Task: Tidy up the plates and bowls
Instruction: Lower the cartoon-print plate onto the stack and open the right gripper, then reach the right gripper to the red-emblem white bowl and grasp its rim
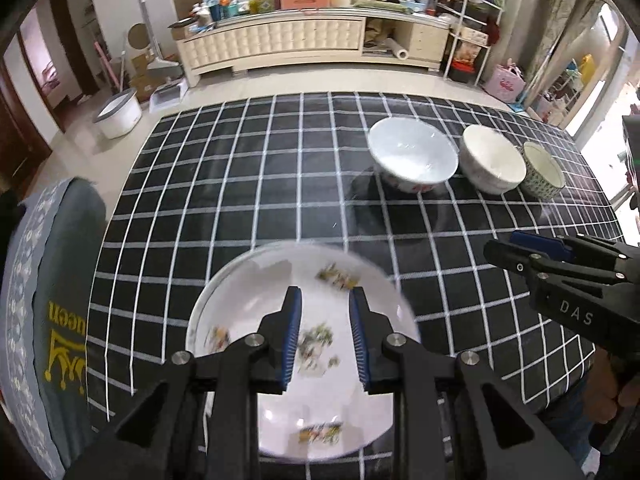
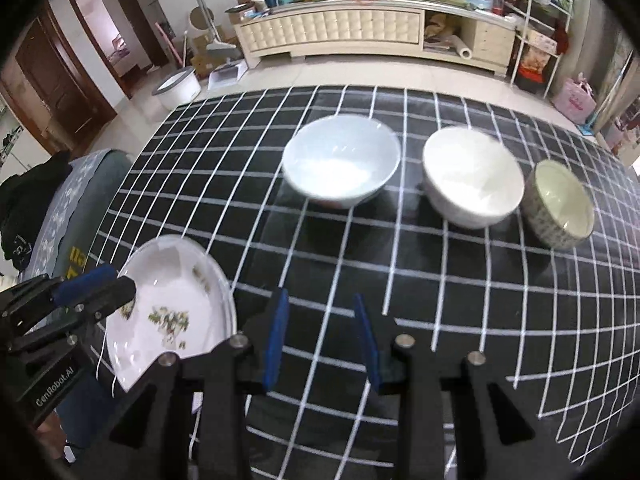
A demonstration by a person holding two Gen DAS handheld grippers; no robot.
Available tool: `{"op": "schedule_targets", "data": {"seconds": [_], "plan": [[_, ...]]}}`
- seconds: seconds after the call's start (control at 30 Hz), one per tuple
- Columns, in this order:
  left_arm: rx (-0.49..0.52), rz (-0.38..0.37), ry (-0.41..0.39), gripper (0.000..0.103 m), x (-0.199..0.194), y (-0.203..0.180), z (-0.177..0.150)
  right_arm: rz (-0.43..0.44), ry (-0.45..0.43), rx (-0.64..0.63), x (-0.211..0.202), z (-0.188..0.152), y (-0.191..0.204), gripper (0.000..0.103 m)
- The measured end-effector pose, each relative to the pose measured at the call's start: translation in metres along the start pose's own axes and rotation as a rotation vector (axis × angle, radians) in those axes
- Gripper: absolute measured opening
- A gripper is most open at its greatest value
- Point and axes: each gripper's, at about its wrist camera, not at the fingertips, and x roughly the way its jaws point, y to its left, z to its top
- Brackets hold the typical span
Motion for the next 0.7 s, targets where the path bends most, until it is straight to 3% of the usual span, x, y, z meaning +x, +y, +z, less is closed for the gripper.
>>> {"op": "schedule_targets", "data": {"seconds": [0.23,0.4,0.47,0.7], "plan": [[0.035,-0.040,-0.002,0.022,0.016,-0.014,0.042,-0.015,-0.014,0.019,0.006,0.028,-0.018,0.038],[0.047,-0.086,0.006,0.025,0.030,-0.022,0.068,-0.015,-0.021,0.019,0.014,0.045,-0.028,0.038],[0.051,-0.094,0.002,0.031,0.036,-0.025,0.079,-0.003,-0.025,0.022,0.019,0.053,-0.033,0.038],[0.056,-0.110,0.022,0.032,0.071,-0.032,0.109,-0.008,-0.042,-0.012,0.042,0.073,-0.041,0.038]]}}
